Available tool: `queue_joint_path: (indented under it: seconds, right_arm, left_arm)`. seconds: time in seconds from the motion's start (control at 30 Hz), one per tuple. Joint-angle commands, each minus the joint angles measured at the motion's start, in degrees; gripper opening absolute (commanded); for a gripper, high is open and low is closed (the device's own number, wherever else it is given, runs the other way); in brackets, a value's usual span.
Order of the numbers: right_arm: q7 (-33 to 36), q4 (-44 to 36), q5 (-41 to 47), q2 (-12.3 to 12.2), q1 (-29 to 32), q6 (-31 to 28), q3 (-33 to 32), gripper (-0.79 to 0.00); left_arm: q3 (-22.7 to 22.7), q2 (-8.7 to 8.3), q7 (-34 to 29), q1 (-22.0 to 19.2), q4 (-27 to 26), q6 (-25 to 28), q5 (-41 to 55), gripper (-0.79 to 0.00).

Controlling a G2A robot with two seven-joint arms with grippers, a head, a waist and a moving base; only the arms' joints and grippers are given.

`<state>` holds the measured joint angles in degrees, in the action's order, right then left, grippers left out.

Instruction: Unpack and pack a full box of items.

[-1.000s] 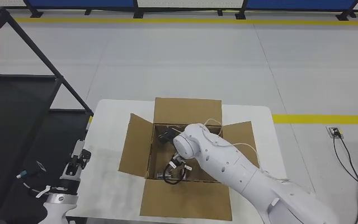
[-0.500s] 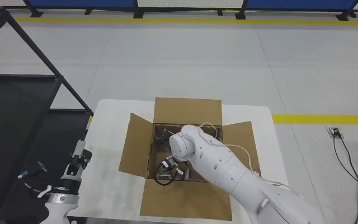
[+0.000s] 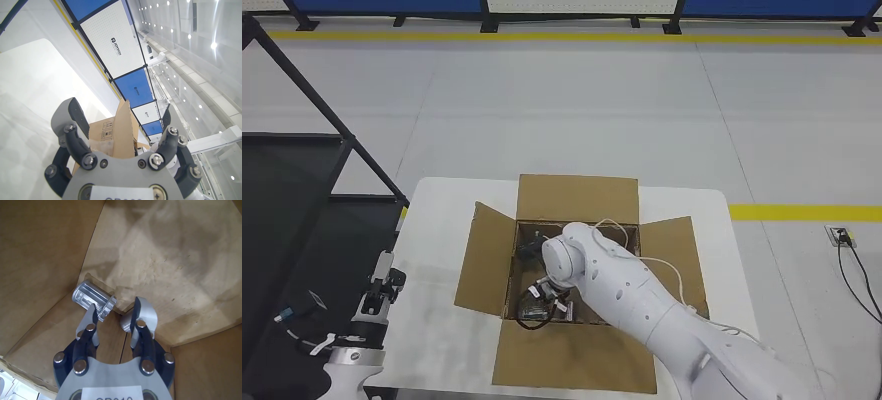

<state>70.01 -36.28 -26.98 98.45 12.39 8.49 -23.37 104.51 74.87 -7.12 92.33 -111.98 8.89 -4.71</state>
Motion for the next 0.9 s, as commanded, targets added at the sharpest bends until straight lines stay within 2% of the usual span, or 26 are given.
queue_joint_path:
  seconds: [0.0, 0.6, 0.63, 0.7, 0.77, 0.8, 0.87]
  right_arm:
    - [0.1, 0.5, 0.1, 0.2, 0.0, -0.3, -0.2, -0.443]
    - [-0.6, 5.2, 0.7, 1.8, 0.4, -4.6, -2.1, -0.456]
    - [-0.7, 5.7, 0.8, 1.9, 0.4, -4.9, -2.3, -0.474]
    - [-1.0, 6.4, 0.8, 2.0, 0.3, -5.6, -2.5, -0.560]
    - [-1.2, 7.1, 0.8, 2.1, 0.3, -6.1, -2.7, -0.739]
    - [-1.2, 7.4, 0.7, 2.2, 0.2, -6.3, -2.8, -0.785]
    - [-1.4, 7.8, 0.7, 2.3, 0.2, -6.6, -3.1, -0.785]
  left_arm:
    - [0.0, -0.01, 0.1, 0.0, 0.1, 0.0, -0.2, 0.000]
    - [0.0, -0.22, 0.3, -2.1, 1.6, -0.8, -0.6, 0.000]
    - [-0.1, -0.23, 0.4, -2.3, 1.7, -0.9, -0.6, 0.000]
    - [-0.3, -0.24, 0.5, -2.5, 1.8, -1.0, -0.8, 0.000]
    - [-0.5, -0.24, 0.7, -2.7, 1.9, -1.0, -1.0, 0.000]
    - [-0.7, -0.23, 0.8, -2.8, 1.9, -1.0, -1.1, 0.000]
    - [-0.9, -0.23, 1.1, -3.0, 2.0, -1.0, -1.6, 0.000]
